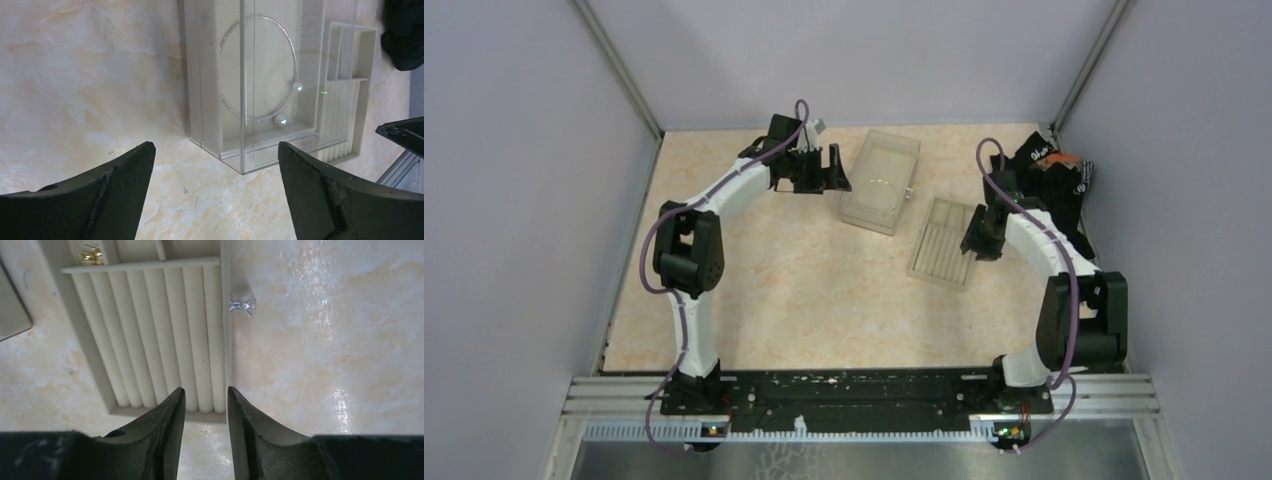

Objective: Organize the mixed jewelry

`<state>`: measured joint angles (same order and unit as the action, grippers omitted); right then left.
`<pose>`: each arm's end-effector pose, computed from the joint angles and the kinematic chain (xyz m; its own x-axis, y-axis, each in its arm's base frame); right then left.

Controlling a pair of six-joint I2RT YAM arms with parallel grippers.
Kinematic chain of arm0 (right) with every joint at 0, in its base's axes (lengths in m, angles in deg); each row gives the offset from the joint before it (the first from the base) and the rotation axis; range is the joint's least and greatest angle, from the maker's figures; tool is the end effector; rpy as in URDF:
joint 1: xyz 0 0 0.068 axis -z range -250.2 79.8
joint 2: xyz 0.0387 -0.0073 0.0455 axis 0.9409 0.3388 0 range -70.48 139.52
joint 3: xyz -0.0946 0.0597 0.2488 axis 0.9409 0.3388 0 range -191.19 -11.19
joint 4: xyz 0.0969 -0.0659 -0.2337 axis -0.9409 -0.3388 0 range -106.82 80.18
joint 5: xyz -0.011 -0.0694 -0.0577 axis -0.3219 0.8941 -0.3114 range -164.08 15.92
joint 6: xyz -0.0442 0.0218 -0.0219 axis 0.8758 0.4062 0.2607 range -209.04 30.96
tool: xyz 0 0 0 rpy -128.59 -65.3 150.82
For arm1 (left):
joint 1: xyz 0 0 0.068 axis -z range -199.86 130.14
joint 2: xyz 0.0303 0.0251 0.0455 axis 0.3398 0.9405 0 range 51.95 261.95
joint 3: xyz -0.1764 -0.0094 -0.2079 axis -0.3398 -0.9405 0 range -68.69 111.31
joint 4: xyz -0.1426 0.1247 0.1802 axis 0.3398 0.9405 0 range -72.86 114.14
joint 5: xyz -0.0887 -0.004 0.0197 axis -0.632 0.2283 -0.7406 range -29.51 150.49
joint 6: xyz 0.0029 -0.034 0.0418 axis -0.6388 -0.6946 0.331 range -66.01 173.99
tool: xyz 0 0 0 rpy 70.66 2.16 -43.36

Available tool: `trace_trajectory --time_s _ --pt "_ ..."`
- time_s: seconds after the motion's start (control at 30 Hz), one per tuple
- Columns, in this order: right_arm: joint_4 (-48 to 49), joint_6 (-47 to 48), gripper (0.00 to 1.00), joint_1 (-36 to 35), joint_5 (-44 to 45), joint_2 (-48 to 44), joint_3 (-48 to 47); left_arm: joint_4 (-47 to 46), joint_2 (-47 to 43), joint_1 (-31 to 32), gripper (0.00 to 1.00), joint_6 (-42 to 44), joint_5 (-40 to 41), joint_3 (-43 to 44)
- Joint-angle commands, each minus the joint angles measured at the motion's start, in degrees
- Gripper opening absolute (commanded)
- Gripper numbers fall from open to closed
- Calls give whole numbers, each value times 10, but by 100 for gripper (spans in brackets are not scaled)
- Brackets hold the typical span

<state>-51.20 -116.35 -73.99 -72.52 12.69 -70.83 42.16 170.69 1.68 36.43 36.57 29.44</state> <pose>0.2830 0.0179 0.2336 -0.8281 0.4047 -0.3880 0.3660 0.9144 0.1727 0.4336 -0.1867 0.2388 -0.8148 0.0252 -0.5792 0.3709 0.7905 -0.4874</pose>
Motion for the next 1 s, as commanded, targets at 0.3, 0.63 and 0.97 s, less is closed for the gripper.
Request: trace_trajectory --time_s 0.3,0.63,0.97 --pt "83 -45 25 -2 42 74 22 -36 -32 3 99 -10 12 -26" --pt "84 -26 24 -2 54 86 22 -36 -48 3 99 -11 18 -45" --pt "102 -9 12 -2 51 96 40 -37 -46 4 99 -16 13 -46"
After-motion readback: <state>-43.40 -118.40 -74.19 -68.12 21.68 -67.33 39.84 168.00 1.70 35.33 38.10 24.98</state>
